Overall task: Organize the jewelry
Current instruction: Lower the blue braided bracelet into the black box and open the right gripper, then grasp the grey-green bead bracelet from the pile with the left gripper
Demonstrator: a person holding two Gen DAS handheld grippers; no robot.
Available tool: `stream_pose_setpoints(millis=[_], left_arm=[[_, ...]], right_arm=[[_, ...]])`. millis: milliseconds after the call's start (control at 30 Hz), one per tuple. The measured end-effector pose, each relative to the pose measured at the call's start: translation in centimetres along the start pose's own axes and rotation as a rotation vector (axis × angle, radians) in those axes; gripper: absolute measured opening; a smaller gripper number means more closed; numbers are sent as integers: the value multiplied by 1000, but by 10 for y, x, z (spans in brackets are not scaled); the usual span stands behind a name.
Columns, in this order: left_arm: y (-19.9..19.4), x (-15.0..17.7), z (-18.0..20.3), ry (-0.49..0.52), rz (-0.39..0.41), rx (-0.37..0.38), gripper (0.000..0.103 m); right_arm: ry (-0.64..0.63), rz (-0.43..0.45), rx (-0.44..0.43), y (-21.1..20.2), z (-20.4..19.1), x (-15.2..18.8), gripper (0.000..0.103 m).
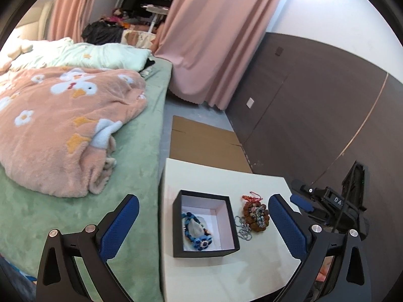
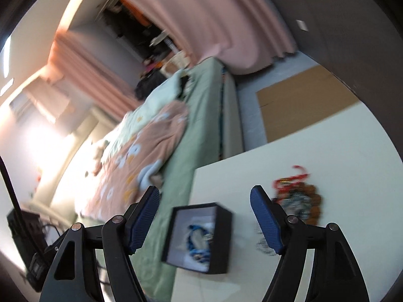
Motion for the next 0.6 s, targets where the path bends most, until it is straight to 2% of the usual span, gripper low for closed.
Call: stream_pose_setpoints(millis=[133, 200, 267, 367, 500, 600], left_arm=[[21, 7, 18, 62, -42, -12, 93], [34, 13, 29, 82, -79, 7, 84], [45, 18, 40, 102, -106, 32, 83], [57, 25, 58, 145, -121, 59, 82], [75, 31, 78, 176, -161, 85, 69], [89, 37, 91, 188, -188, 101, 65]], right_arm=[[98, 7, 56, -6, 46, 8, 75], [168, 0, 93, -10, 66, 10, 75], [220, 5, 94, -15, 79, 10, 75], [257, 6, 120, -21, 88, 11, 75], [313, -28, 149, -22, 101, 16, 75], [345, -71, 178, -23, 111, 21, 75]])
Point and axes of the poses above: each gripper's, at about its wrist camera, not at the fingertips, and y roughly the way its jaws point, z to its right, x to its underside, the point moved 1 cm from there along y, roughly the way its jaws point, and after that the axes turned 7 degrees about -y, right-handed, at the moved point
